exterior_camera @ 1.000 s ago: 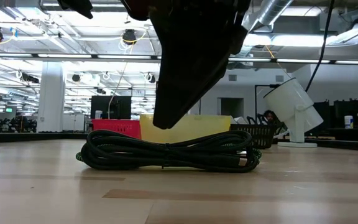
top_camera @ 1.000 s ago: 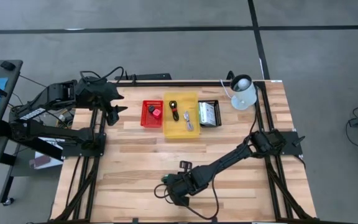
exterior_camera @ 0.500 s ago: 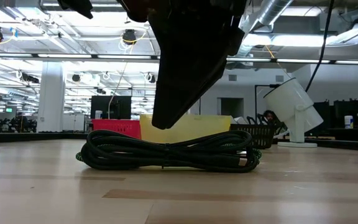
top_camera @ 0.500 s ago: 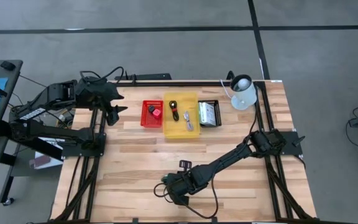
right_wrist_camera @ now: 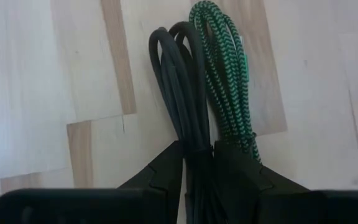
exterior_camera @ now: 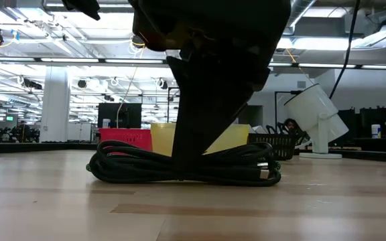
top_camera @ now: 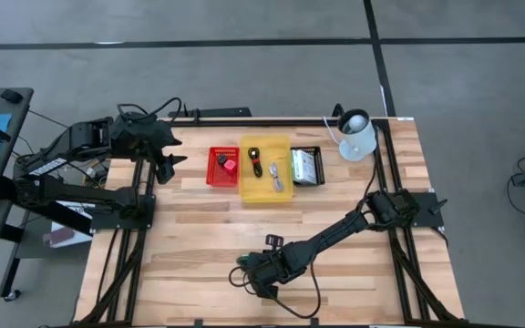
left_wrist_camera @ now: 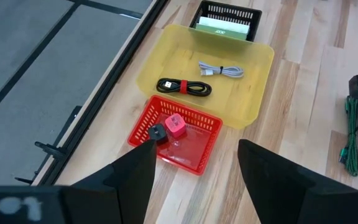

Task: Pick and place items into bin
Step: Put the black USB cable into the yellow bin

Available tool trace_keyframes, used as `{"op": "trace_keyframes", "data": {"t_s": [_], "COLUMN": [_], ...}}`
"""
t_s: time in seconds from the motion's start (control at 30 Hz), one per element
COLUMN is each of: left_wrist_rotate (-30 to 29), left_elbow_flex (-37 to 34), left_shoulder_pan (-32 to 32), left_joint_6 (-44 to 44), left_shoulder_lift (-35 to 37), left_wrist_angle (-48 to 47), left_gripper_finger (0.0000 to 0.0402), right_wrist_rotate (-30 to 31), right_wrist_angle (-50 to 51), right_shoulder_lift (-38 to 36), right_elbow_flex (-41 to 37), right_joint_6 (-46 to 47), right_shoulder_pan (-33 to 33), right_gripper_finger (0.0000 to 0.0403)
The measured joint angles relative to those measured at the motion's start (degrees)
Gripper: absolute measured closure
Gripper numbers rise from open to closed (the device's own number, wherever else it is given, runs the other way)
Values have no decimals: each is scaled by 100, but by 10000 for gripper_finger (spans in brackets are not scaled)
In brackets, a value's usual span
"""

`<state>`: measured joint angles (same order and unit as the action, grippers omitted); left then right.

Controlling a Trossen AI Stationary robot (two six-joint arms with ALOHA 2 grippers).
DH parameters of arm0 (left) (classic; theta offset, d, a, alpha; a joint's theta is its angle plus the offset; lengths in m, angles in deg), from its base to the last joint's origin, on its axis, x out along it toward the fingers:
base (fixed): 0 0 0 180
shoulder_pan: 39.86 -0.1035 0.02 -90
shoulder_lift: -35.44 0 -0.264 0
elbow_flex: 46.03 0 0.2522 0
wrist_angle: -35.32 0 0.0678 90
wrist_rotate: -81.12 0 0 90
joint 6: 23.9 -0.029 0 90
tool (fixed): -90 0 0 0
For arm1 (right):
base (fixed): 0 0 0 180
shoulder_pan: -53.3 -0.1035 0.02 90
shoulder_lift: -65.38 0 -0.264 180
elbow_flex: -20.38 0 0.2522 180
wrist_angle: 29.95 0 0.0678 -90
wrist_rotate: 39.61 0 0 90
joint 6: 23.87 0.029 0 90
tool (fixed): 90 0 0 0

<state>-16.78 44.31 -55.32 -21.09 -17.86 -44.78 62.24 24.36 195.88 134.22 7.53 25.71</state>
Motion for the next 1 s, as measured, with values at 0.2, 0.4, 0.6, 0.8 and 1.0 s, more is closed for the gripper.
{"op": "trace_keyframes", "data": {"t_s": [0.2,0.4,0.6,0.8,1.0], "left_wrist_rotate": [0,0,0,0,0], "left_elbow_flex": [0,0,0,0,0], "left_shoulder_pan": [0,0,1,0,0], "left_joint_6": [0,0,0,0,2], "left_shoulder_lift": [0,0,1,0,2], "left_wrist_angle": [0,0,0,0,0], "left_gripper_finger": [182,181,182,181,182], "right_wrist_rotate": [-13,-284,-297,-310,-419], "right_wrist_angle": [-2,3,7,-17,-80], "right_shoulder_lift": [0,0,0,0,1], "right_elbow_flex": [-5,-7,-7,-7,-9], "right_joint_6": [105,212,310,326,661], "right_shoulder_pan": [0,4,0,-2,-11], "right_gripper_finger": [317,317,341,371,361]}}
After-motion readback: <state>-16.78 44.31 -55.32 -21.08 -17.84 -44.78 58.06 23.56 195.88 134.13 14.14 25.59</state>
